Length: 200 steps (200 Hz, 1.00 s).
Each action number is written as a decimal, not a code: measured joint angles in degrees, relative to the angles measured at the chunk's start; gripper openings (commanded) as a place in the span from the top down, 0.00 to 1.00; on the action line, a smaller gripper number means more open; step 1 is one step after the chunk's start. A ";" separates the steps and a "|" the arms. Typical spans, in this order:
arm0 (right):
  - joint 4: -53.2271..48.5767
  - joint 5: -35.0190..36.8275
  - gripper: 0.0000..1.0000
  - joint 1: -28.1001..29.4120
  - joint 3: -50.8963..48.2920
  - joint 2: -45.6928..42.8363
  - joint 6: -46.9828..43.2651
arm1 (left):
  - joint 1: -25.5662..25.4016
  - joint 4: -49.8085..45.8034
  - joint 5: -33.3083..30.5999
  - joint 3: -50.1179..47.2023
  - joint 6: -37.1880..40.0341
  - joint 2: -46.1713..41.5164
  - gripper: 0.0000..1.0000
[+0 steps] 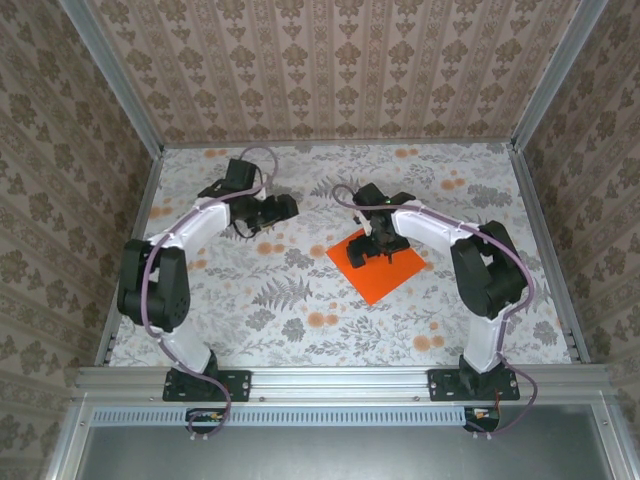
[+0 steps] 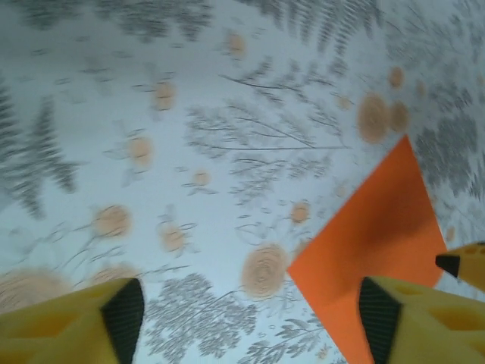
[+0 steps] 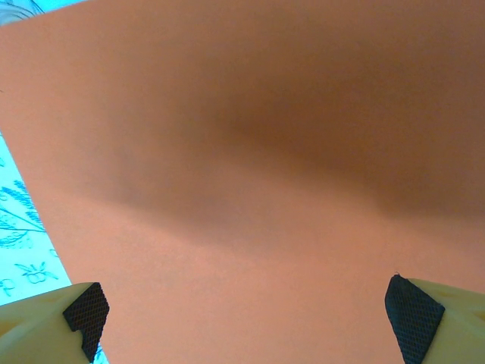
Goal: Fold a paper plane with a square sheet of paper (pick it up from the middle)
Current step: Move the square sheet of paper to the center of the table, then fold the square sheet of paper in half at the center of the table.
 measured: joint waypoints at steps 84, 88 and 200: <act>-1.81 1.18 0.07 0.00 3.76 7.32 -3.82 | 3.74 -0.02 -5.57 -7.17 -0.31 -7.26 0.00; -1.81 1.27 0.08 0.00 3.85 7.39 -3.91 | 3.74 -0.02 -5.62 -7.17 -0.31 -7.28 0.00; -2.49 0.39 0.23 -0.57 4.76 8.28 -4.55 | 3.74 -0.02 -5.68 -7.34 -0.31 -7.37 0.00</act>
